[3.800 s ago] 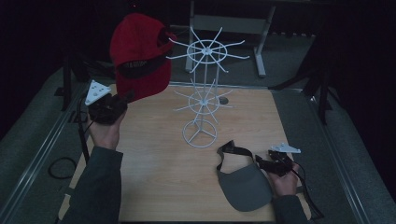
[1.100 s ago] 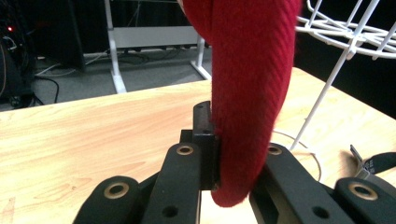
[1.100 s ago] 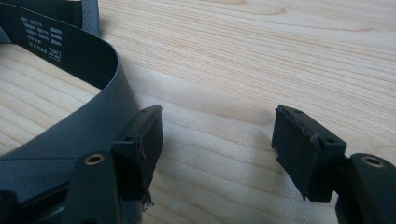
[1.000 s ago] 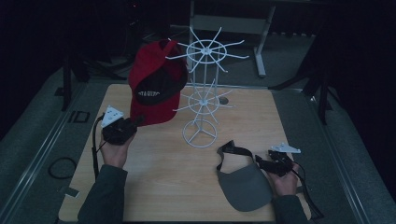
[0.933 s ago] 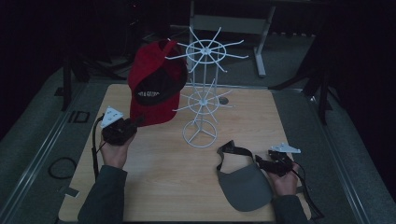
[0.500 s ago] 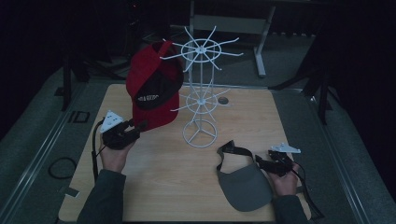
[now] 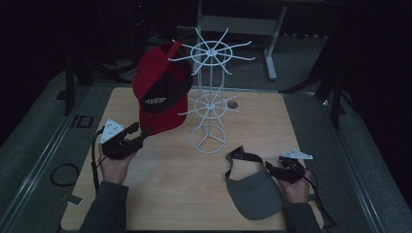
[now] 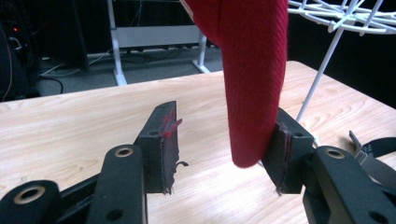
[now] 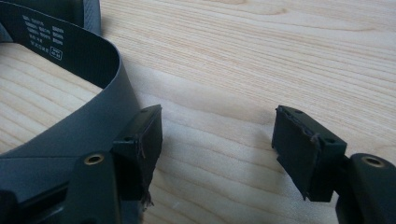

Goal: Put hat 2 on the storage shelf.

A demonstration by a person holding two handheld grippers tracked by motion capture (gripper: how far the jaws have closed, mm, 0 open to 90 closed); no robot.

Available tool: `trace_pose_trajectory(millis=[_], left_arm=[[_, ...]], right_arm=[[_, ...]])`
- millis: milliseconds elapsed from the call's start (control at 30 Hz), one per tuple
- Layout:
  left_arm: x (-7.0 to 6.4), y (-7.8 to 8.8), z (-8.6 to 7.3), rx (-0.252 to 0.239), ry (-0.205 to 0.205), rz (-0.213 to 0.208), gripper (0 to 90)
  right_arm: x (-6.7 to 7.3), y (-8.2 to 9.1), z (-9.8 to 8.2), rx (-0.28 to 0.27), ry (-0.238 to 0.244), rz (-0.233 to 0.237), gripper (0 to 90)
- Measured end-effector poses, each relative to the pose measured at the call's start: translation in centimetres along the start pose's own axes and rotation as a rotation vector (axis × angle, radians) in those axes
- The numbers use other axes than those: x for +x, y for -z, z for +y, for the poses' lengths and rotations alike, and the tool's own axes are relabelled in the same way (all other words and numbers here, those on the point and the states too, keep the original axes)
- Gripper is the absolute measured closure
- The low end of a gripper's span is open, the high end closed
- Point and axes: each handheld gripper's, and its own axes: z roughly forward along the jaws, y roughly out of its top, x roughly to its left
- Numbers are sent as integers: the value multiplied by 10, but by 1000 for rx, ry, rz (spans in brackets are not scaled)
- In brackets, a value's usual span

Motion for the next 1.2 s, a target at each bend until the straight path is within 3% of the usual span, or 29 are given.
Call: trace_pose_trajectory(millis=[400,533,633,733,967,1200], left_arm=[[6,1,-11,25,6,18,504],[7,0,-11,26,5,20,503],[6,0,-11,29,9,22,503],[5,0,-12,28,-2,25,503],[5,-2,-15,42,-5,23,496],[6,0,-17,40,10,26,490]], right_arm=[[0,0,0,2,4,2,328],[-1,0,0,-2,-3,-10,394],[-4,2,2,9,1,4,489],[-6,5,6,8,4,35,522],[6,8,31,13,122,89,607],[24,-3,53,36,198,160,657]])
